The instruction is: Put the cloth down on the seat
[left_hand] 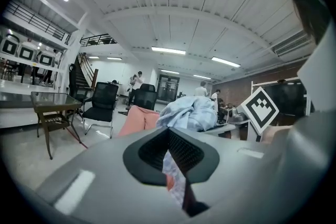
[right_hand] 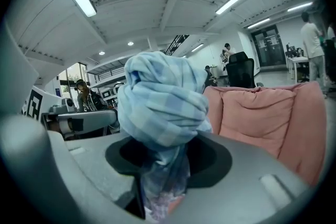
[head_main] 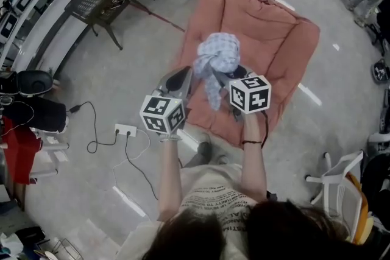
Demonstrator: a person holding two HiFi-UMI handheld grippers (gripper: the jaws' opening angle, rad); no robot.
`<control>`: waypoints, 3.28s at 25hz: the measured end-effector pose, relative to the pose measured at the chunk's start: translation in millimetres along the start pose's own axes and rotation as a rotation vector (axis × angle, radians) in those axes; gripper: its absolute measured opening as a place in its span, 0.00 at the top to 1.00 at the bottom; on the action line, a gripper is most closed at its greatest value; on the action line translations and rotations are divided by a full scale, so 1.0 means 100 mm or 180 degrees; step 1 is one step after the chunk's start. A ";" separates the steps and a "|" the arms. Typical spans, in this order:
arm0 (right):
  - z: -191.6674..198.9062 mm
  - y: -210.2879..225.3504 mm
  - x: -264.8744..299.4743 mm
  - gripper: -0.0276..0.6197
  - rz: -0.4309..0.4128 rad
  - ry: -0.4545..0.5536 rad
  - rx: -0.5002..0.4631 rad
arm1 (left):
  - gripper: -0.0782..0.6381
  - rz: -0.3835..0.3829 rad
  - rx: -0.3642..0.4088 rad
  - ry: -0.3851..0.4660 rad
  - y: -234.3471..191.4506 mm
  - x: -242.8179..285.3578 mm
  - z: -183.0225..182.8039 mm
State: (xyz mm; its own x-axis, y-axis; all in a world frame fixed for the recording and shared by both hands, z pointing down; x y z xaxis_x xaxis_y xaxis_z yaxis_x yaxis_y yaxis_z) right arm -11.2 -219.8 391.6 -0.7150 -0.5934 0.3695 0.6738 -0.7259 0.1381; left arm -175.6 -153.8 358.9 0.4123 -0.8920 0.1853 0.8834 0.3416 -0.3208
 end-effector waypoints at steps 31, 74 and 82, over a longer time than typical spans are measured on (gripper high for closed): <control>0.69 0.75 1.05 0.65 0.0009 -0.0635 0.0330 | 0.90 0.0178 -0.0691 -0.0631 -0.84 1.09 0.84; 2.10 1.65 2.70 0.65 -0.0208 -0.1727 0.0459 | 0.90 0.0040 -0.1409 -0.1457 -1.71 2.15 2.30; 2.22 1.69 2.87 0.64 -0.0141 -0.1958 0.0541 | 0.90 0.0045 -0.1444 -0.1570 -1.75 2.21 2.39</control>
State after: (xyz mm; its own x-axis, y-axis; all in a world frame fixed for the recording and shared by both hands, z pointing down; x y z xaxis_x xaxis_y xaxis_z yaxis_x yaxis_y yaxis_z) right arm -60.8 -435.4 725.1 -0.5393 -0.2195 0.8130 0.7024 -0.6498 0.2904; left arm -185.5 -340.0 677.6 0.5719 -0.6117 0.5465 0.7403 0.0979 -0.6651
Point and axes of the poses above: the fingertips, and each gripper's own axes: x forward along the fingers, y to its right, z out of its underside, the point moved 7 cm from there along -x, backward along the fingers, and after that the axes turned 9 degrees about -x, right-handed, at the moved point
